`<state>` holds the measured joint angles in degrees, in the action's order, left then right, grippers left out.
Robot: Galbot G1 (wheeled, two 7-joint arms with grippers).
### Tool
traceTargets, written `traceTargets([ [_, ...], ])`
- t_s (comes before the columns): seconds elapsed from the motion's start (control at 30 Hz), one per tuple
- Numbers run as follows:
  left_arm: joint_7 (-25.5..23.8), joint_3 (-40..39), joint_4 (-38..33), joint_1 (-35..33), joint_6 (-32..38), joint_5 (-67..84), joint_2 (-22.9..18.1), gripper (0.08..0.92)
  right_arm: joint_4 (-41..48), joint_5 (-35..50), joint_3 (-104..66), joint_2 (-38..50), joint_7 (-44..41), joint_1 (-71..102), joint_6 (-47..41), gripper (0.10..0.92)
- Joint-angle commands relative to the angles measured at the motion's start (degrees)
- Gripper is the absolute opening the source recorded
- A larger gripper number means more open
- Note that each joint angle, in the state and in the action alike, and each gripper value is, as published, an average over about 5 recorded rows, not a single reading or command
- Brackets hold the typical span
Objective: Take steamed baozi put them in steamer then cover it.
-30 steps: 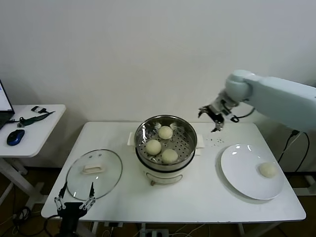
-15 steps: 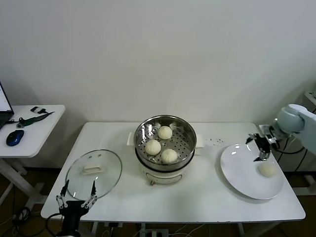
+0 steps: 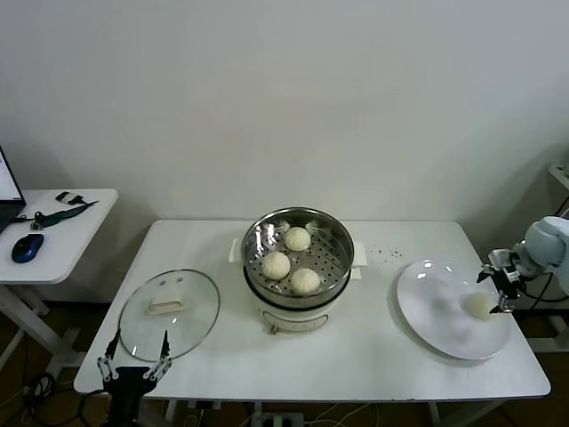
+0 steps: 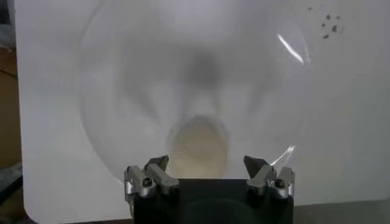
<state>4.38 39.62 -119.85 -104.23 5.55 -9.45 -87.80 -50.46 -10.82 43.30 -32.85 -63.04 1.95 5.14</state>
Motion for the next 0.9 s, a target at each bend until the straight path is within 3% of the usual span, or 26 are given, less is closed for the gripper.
traceTargets([
  [0.03, 0.1, 0.0, 0.2, -0.2, 0.1, -0.6, -0.1, 0.823, 6.9, -4.5, -4.5, -3.9, -0.3, 3.9, 1.6, 0.823],
  [0.5, 0.2, -0.1, 0.8, -0.1, 0.3, -1.7, -0.3, 0.823, 11.8, -8.4, -5.9, -8.2, -0.6, 2.6, 3.5, 0.823],
  [0.9, 0.2, -0.1, 0.6, -0.4, 0.3, -1.6, -0.3, 0.823, 8.6, -4.5, -2.3, -6.9, -1.3, 0.0, 2.1, 0.737],
])
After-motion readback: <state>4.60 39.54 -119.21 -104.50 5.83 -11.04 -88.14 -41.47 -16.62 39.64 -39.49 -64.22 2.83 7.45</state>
